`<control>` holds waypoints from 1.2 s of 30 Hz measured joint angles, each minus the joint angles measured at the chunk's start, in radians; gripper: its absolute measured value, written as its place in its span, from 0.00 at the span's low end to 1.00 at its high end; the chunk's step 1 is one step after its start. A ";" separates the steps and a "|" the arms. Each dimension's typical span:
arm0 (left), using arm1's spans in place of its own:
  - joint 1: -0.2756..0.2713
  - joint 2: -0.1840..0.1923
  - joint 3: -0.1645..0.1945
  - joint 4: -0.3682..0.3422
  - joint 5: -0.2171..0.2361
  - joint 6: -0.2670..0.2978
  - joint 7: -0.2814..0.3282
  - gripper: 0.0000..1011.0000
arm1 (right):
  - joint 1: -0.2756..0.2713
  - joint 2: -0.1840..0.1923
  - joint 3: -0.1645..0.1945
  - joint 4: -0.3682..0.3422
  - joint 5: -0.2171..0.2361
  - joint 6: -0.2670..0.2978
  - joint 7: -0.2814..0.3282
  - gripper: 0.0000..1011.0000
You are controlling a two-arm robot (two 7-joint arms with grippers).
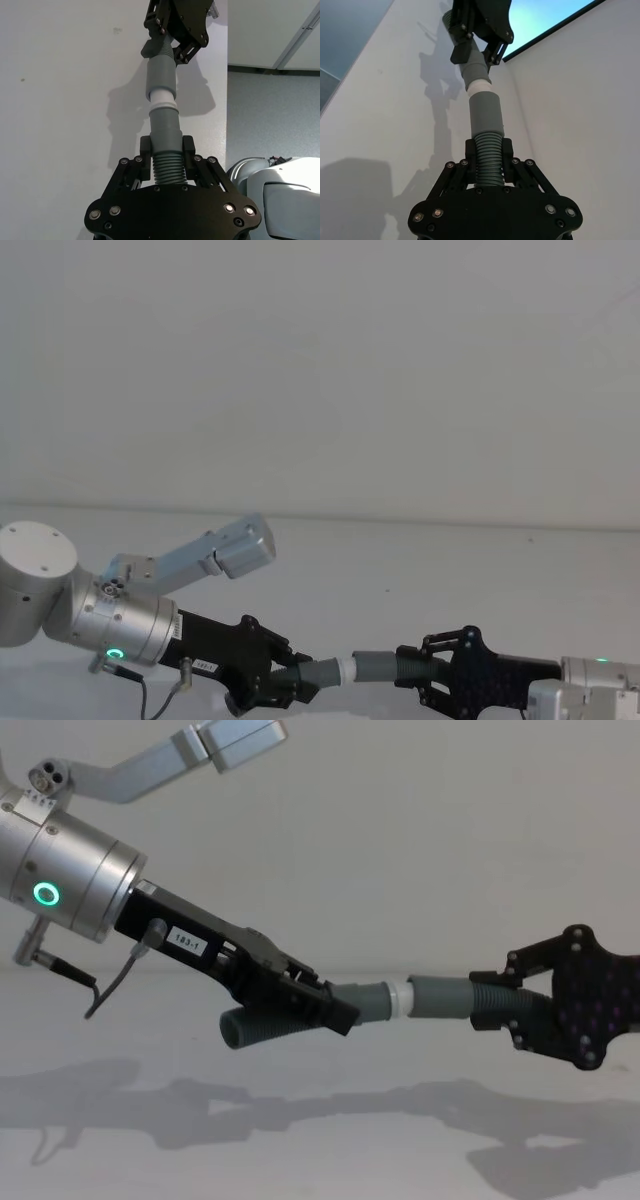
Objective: Use both hands to pick up one end of the pipe from the table, align the ends, and insert them.
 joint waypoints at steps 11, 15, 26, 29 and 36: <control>0.003 0.002 -0.002 -0.003 0.000 0.004 0.011 0.33 | 0.010 -0.009 0.003 0.021 0.048 -0.029 0.035 0.26; 0.003 0.002 -0.003 -0.003 0.001 0.005 0.014 0.33 | 0.012 -0.010 0.003 0.024 0.057 -0.035 0.041 0.26; 0.004 0.003 -0.004 -0.004 0.003 0.006 0.020 0.33 | 0.014 -0.013 0.004 0.030 0.071 -0.046 0.051 0.26; 0.005 0.003 -0.005 -0.004 0.004 0.007 0.021 0.33 | 0.014 -0.013 0.004 0.030 0.072 -0.048 0.053 0.26; 0.005 0.003 -0.006 -0.004 0.004 0.007 0.023 0.33 | 0.015 -0.014 0.004 0.031 0.076 -0.049 0.056 0.26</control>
